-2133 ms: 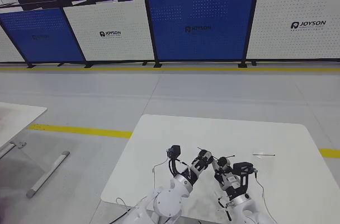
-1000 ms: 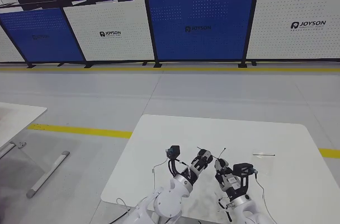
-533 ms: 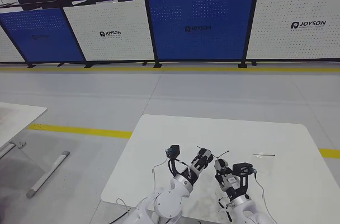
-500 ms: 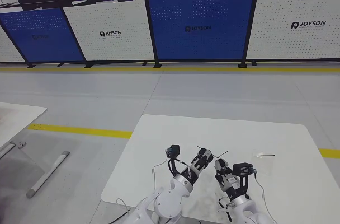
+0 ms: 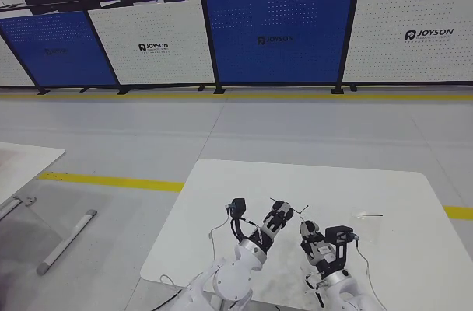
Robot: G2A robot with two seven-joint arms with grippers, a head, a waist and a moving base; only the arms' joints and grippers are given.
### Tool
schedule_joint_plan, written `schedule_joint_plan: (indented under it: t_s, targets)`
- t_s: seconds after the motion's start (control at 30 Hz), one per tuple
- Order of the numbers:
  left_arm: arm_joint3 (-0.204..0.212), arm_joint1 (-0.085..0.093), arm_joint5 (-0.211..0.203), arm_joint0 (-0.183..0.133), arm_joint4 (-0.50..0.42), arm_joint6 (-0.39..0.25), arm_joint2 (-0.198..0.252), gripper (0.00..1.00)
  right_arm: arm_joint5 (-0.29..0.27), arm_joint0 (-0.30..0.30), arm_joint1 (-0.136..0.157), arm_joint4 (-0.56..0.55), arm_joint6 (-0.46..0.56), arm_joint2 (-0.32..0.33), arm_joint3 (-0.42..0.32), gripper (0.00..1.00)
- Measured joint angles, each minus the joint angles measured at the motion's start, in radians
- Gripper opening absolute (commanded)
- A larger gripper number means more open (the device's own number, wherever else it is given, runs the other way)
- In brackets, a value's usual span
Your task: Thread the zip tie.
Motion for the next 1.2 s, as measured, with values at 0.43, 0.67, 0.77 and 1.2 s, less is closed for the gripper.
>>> schedule_joint_plan:
  t_s: [0.43,0.67,0.77,1.2]
  targets:
    - [-0.024,0.001,-0.033,0.02,-0.012,0.008,-0.014,0.0,0.003,0.005,-0.002,-0.004,0.003,-0.005,0.011,0.0]
    - [-0.039,0.002,-0.045,0.034,-0.01,0.006,-0.018,0.0,0.003,0.006,-0.003,-0.005,0.002,-0.008,0.017,0.0]
    - [-0.044,0.002,-0.048,0.038,-0.008,0.005,-0.018,0.0,0.004,0.007,-0.004,-0.006,0.002,-0.009,0.019,0.0]
    - [-0.061,0.002,-0.057,0.051,0.004,-0.001,-0.009,0.0,-0.004,0.008,-0.005,-0.006,0.001,-0.009,0.025,0.0]
